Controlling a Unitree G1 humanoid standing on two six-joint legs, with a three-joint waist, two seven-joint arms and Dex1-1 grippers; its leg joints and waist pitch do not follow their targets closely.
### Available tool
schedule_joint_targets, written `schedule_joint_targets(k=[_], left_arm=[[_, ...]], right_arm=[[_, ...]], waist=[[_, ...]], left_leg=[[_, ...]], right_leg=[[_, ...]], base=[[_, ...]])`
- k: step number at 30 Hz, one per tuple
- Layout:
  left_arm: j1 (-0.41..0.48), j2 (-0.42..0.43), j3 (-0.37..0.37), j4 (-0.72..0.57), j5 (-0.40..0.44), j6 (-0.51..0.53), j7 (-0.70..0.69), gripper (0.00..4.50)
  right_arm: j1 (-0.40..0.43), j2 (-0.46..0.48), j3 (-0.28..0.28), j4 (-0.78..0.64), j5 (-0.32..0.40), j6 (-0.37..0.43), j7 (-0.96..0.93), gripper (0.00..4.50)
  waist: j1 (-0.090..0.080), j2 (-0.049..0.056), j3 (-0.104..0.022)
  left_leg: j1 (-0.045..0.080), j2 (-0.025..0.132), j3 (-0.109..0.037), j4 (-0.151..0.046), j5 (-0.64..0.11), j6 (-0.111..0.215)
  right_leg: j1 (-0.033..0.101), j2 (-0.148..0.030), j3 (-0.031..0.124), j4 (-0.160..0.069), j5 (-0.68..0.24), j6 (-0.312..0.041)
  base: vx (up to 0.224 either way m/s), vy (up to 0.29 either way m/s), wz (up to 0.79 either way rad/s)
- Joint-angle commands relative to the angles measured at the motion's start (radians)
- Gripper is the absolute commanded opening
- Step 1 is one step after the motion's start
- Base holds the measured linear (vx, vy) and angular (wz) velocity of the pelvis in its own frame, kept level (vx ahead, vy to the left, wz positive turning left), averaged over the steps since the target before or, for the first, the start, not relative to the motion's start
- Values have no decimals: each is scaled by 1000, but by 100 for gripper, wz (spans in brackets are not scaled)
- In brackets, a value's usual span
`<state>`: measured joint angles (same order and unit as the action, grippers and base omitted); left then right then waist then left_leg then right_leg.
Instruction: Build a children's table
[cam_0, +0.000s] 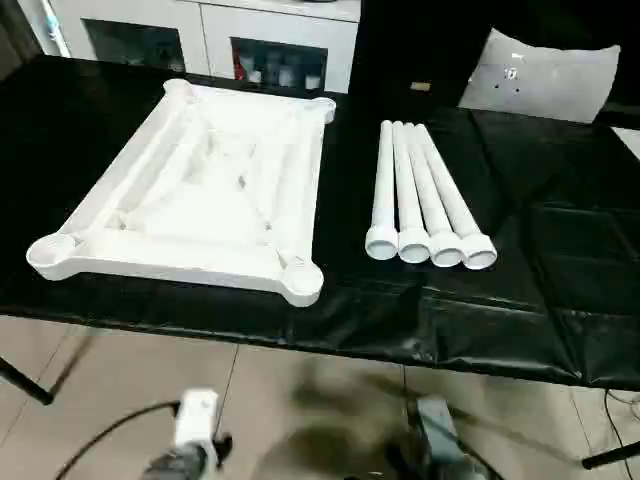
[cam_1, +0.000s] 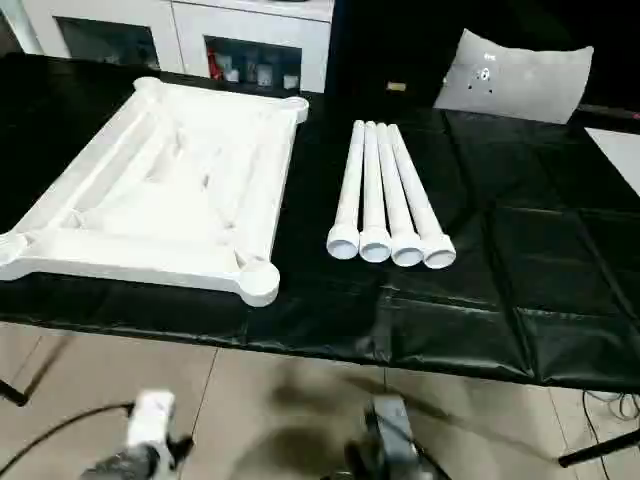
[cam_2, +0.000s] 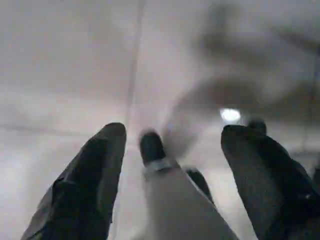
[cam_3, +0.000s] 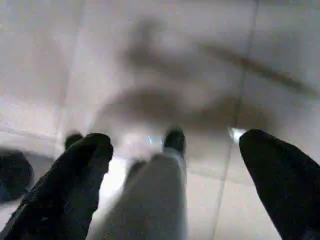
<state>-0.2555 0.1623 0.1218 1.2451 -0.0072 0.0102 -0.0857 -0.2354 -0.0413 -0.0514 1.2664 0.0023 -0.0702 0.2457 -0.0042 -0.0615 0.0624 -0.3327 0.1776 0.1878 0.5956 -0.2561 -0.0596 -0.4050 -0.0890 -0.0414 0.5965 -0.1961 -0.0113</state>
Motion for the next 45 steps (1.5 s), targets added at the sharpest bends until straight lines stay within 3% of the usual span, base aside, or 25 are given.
schedule_joint_targets(k=[1,3,4,5,6,8,9,10,11,12,14,15,19,24,26,27,31,35,36,38,39,41,42,43,45], left_arm=[[29,7,9,-33,-14,-44,-34,369],[88,6,4,-126,-41,-81,-151,379],[89,6,4,-128,-42,-82,-154,379],[112,5,-4,-163,-45,-86,-183,390],[173,10,-28,-263,-40,-128,-212,413],[182,11,-31,-277,-39,-136,-216,419],[217,16,-43,-332,-34,-168,-221,426],[326,27,-71,-523,-59,-225,-273,439],[379,36,-87,-618,-61,-244,-299,439],[441,52,-106,-714,-36,-300,-299,439],[462,60,-115,-748,-29,-305,-304,439],[509,74,-125,-832,-46,-283,-342,439],[641,103,-142,-1078,-115,-212,-430,439],[787,164,-176,-1334,-146,-165,-453,439],[868,202,-196,-1478,-179,-112,-493,439],[898,218,-205,-1529,-194,-90,-515,439],[949,267,-194,-1673,-254,-38,-549,439],[940,304,-159,-1795,-334,22,-542,439],[914,331,-116,-1904,-424,90,-517,439],[904,337,-103,-1933,-452,109,-508,439],[869,346,-78,-1969,-502,144,-490,439],[831,355,-58,-1998,-547,175,-467,439],[750,370,-39,-2043,-610,238,-415,439],[664,371,-21,-2053,-653,271,-365,439],[550,362,5,-2043,-717,311,-291,439]], right_arm=[[25,-9,-9,-20,13,-41,36,450],[57,-12,34,-59,-12,-59,96,450],[58,-12,35,-60,-12,-60,98,450],[72,-9,43,-81,-8,-71,133,450],[121,-13,89,-165,-23,-128,209,450],[130,-14,96,-179,-25,-138,221,450],[165,-14,112,-241,-17,-167,274,450],[262,-39,161,-424,-8,-201,343,450],[310,-55,178,-522,9,-203,380,450],[360,-91,198,-630,-9,-234,367,450],[375,-102,198,-667,-6,-241,366,450],[411,-117,195,-759,22,-228,386,450],[522,-181,204,-1045,94,-172,467,450],[640,-277,227,-1352,201,-47,552,450],[688,-349,237,-1474,236,28,586,450],[705,-381,239,-1511,248,57,608,450],[729,-461,203,-1640,349,161,661,450],[672,-447,145,-1703,422,213,602,450],[609,-440,110,-1744,455,249,547,450],[589,-438,106,-1746,441,245,535,450],[542,-405,83,-1757,487,277,478,450],[499,-381,66,-1770,539,312,434,450],[448,-354,55,-1792,575,347,389,450],[408,-333,60,-1807,555,364,355,450],[358,-301,69,-1818,526,396,293,450]], waist=[[2,11,-32],[3,11,-29],[6,10,-12],[4,10,-12],[5,10,15],[5,8,12],[3,10,21],[7,6,41],[9,-7,51],[10,-6,53],[8,-4,60],[6,-8,74],[5,-8,82],[8,-11,88],[12,-14,91],[10,-15,95],[11,-17,79],[8,-21,76],[7,-27,65],[7,-24,67],[7,-22,56],[7,-22,52],[8,-23,49],[10,-22,32],[9,-20,27]], left_leg=[[-9,67,-14,-79,-83,152],[-7,65,-11,-77,-51,167],[-12,68,-12,-81,-61,172],[-11,67,-9,-80,-63,171],[-18,71,-10,-88,-106,166],[-18,73,-11,-86,-111,163],[-17,72,-10,-85,-93,169],[-27,80,-13,-91,-98,171],[-29,83,-13,-92,-122,168],[-30,83,-15,-91,-118,167],[-24,81,-9,-91,-88,169],[-22,81,-8,-95,-94,162],[-16,85,-6,-102,-145,120],[-17,85,-4,-99,-130,108],[-16,86,-9,-104,-169,87],[-10,83,-3,-105,-188,79],[-6,80,-6,-99,-148,75],[-4,71,-4,-93,-104,80],[-2,68,-4,-89,-90,77],[0,64,-1,-89,-90,71],[2,62,0,-85,-88,62],[4,56,-1,-81,-88,50],[3,55,-1,-78,-81,38],[9,51,1,-70,-43,30],[8,42,2,-65,-2,14]], right_leg=[[34,-68,44,-60,-68,-301],[34,-64,43,-54,-32,-310],[31,-65,44,-57,-34,-308],[29,-63,45,-56,-37,-308],[23,-62,48,-62,-51,-297],[26,-64,49,-59,-48,-293],[20,-61,50,-57,-21,-300],[22,-65,52,-60,-3,-290],[23,-68,54,-59,-21,-272],[25,-68,56,-57,-17,-265],[17,-57,55,-55,28,-257],[16,-57,58,-56,27,-270],[18,-59,63,-61,-25,-263],[23,-54,69,-58,5,-236],[24,-56,71,-64,-86,-210],[16,-51,72,-71,-128,-196],[19,-47,71,-66,-114,-181],[19,-43,70,-57,-64,-199],[24,-42,70,-52,-60,-204],[19,-35,67,-54,-85,-208],[22,-34,67,-49,-99,-202],[18,-30,68,-49,-136,-197],[21,-26,70,-46,-140,-181],[22,-20,70,-36,-96,-176],[20,-11,70,-28,-48,-177]], base=[[0,0,0],[0,0,0],[0,0,0],[0,0,0],[0,0,0],[0,0,0],[0,0,0],[0,0,0],[0,0,0],[0,0,0],[0,0,0],[0,0,0],[0,0,0],[0,0,0],[0,0,0],[0,0,0],[0,0,0],[0,0,0],[0,0,0],[0,0,0],[0,0,0],[0,0,0],[0,0,0],[0,0,0],[0,0,0]])
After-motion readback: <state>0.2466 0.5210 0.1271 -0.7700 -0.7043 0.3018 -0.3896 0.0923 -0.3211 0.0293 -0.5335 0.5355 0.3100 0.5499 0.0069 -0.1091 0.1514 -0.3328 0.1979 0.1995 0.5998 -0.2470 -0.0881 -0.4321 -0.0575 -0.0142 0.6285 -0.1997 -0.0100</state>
